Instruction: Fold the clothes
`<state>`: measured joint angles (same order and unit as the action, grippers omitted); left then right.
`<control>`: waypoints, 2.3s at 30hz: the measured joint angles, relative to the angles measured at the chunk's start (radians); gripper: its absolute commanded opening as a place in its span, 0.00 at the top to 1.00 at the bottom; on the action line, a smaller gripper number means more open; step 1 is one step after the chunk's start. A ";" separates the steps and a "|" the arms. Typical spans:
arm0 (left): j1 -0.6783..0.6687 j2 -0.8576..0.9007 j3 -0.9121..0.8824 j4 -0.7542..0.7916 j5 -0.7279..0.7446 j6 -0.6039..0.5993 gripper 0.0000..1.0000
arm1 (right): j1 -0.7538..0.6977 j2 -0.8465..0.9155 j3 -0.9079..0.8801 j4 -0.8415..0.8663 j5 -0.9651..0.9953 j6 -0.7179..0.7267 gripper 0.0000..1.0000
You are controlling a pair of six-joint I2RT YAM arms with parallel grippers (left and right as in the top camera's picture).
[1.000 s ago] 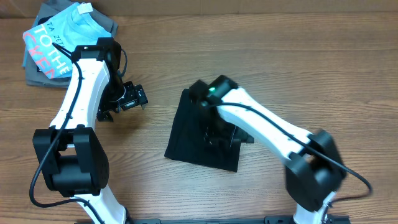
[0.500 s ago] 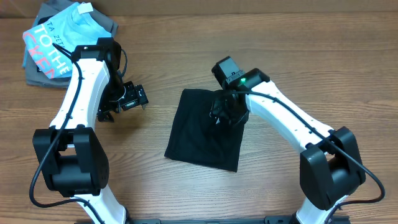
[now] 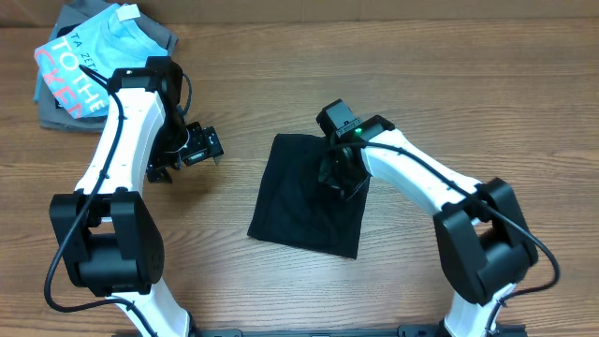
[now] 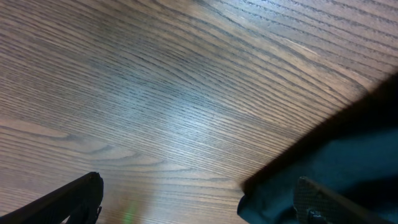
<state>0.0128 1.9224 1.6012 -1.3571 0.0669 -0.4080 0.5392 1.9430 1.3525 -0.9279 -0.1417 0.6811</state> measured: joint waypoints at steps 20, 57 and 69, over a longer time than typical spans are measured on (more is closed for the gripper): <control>0.000 0.000 0.000 0.000 0.000 0.019 0.00 | -0.041 0.030 0.102 -0.304 0.136 -0.001 0.96; -0.007 0.000 0.000 -0.007 0.004 0.042 0.00 | -0.221 -0.102 0.090 -0.233 0.146 -0.137 0.33; -0.013 0.000 0.000 -0.007 0.007 0.045 0.00 | -0.230 -0.092 0.050 -0.128 0.099 -0.183 0.72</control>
<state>-0.0006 1.9224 1.6012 -1.3640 0.0742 -0.3634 0.3096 1.8515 1.4025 -1.0557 -0.0429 0.4976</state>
